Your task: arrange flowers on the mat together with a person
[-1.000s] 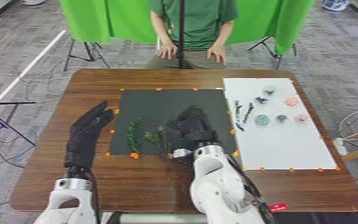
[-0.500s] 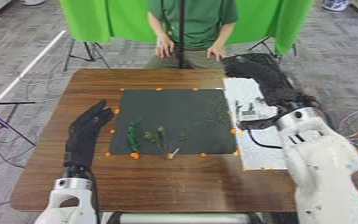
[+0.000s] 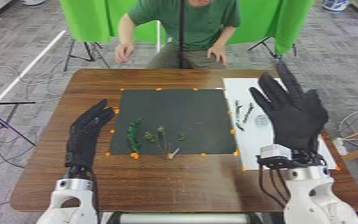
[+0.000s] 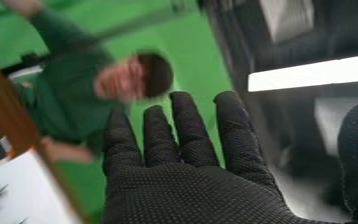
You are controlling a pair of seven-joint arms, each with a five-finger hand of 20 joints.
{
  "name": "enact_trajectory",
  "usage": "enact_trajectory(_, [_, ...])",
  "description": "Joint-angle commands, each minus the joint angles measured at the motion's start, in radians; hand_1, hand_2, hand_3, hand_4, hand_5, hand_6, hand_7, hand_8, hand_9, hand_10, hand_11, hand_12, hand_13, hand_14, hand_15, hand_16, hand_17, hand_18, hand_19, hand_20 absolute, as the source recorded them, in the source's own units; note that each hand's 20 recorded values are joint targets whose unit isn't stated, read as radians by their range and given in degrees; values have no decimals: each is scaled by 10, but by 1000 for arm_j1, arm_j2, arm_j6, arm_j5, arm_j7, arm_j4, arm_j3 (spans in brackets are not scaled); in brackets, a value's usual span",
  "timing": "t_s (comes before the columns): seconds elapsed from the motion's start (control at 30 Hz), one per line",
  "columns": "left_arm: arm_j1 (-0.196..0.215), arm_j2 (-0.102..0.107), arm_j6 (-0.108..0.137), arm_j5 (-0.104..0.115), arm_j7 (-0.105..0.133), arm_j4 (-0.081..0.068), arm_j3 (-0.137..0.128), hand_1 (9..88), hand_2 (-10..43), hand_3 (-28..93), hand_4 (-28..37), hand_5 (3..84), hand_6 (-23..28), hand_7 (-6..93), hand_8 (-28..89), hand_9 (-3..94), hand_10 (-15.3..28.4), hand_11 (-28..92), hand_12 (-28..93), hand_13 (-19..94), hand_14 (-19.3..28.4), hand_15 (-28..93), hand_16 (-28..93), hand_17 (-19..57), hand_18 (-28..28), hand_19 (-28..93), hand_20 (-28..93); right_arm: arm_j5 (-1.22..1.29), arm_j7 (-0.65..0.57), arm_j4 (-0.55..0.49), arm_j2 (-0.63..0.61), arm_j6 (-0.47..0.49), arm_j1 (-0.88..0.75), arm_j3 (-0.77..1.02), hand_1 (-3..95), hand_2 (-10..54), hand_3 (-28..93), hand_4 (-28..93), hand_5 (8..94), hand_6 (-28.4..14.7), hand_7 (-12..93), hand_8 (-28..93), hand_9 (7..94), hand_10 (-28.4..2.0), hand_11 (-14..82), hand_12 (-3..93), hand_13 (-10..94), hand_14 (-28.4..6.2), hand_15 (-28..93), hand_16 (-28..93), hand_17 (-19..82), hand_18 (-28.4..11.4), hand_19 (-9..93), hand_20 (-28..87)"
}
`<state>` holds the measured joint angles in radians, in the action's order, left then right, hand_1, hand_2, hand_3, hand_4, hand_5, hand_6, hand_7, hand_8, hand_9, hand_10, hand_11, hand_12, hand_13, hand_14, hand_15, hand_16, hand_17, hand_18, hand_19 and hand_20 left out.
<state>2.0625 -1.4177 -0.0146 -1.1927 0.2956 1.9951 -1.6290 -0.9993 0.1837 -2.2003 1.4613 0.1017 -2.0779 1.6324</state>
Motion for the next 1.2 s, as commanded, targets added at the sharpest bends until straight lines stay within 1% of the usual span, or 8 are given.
enact_trajectory(0.03, [8,-17,-19,-24,6,-9,7,295,-95,647,-168,435,21,132,-65,434,120,154,132,346,159,129,34,44,112,24,176,-166,-8,-5,48,-38,-74,23,31,57,758,-205,283,4,72,-87,318,-135,17,90,194,-95,-11,167,99,-110,7,224])
enact_trajectory(0.17, [5,-14,-25,-34,3,-8,10,294,-95,648,-168,435,21,131,-65,434,121,154,132,346,160,129,33,44,111,22,175,-185,-6,10,45,-16,-56,40,30,58,759,-207,294,-2,74,-88,328,-137,20,90,199,-93,-7,165,103,-107,3,226])
enact_trajectory(0.57, [18,-18,-23,-25,-1,3,-1,291,-95,650,-170,435,21,130,-65,434,121,153,132,346,160,121,32,44,111,19,174,-252,-44,8,51,-35,-68,74,9,61,745,-201,347,-6,71,-85,348,-145,27,94,212,-112,12,160,113,-128,7,233])
enact_trajectory(1.0, [19,-24,-29,-15,-16,4,-7,289,-95,652,-170,435,21,128,-63,434,121,151,133,345,159,119,34,43,111,18,173,-252,-75,8,54,-55,-85,71,-8,74,731,-201,370,-69,35,-82,357,-156,28,95,217,-117,22,155,119,-126,13,233])
enact_trajectory(1.07, [20,-20,-17,-13,-30,12,-5,288,-95,652,-171,434,21,127,-64,434,121,150,133,346,159,118,34,43,111,18,173,-250,-79,12,57,-52,-90,73,-8,74,732,-200,371,-68,35,-80,358,-156,28,95,219,-116,24,154,120,-125,13,233])
enact_trajectory(1.1, [18,-15,4,-12,-45,19,2,289,-95,651,-171,434,21,127,-63,434,121,150,133,346,159,118,34,43,111,18,173,-245,-83,15,57,-47,-89,75,-7,74,733,-199,372,-65,37,-80,359,-157,29,95,219,-116,24,153,120,-125,14,233])
enact_trajectory(1.13, [18,-11,14,-14,-43,23,7,291,-94,649,-173,434,22,127,-63,434,121,150,133,345,160,119,35,42,110,19,174,-244,-86,14,59,-44,-94,76,-5,75,733,-199,372,-63,38,-79,359,-157,29,95,221,-115,25,153,121,-125,14,233])
enact_trajectory(1.2, [18,-6,-14,8,-42,29,6,293,-92,648,-173,435,23,126,-63,434,121,150,133,344,159,120,35,42,109,19,174,-250,-93,19,62,-41,-91,76,-3,76,733,-199,372,-61,40,-80,360,-156,29,95,223,-115,26,152,122,-125,15,234])
